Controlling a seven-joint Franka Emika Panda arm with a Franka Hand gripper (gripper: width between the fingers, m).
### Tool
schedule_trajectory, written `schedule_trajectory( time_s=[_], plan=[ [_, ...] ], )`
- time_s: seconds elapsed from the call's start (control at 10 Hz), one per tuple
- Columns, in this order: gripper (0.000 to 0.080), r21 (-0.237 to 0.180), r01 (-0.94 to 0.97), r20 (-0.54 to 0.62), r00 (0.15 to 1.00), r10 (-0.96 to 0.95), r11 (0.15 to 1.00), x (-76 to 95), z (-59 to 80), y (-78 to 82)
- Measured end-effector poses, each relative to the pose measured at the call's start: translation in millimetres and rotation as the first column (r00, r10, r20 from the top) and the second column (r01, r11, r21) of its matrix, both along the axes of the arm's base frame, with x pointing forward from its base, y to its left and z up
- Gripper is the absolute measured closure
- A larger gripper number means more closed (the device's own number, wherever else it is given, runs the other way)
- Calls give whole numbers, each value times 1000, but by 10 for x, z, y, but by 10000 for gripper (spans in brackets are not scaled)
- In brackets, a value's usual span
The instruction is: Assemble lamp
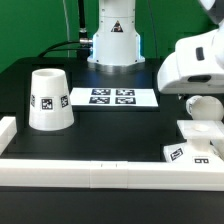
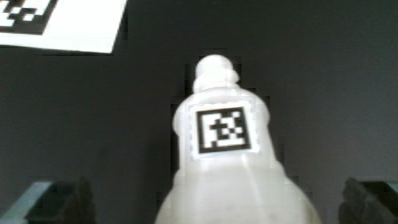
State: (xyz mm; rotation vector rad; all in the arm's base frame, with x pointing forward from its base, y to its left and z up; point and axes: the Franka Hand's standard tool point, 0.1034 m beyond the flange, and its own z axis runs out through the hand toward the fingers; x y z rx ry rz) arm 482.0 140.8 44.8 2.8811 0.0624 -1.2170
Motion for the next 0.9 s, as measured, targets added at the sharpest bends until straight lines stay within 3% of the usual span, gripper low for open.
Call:
schedule_trajectory(
  time_s=[0.5,0.9],
  plan=[
    [100,7,7,12,1000,-7,1000,-5,-298,50],
    [100,15,2,12,1000,-2,1000,-15,-348,32]
  ],
)
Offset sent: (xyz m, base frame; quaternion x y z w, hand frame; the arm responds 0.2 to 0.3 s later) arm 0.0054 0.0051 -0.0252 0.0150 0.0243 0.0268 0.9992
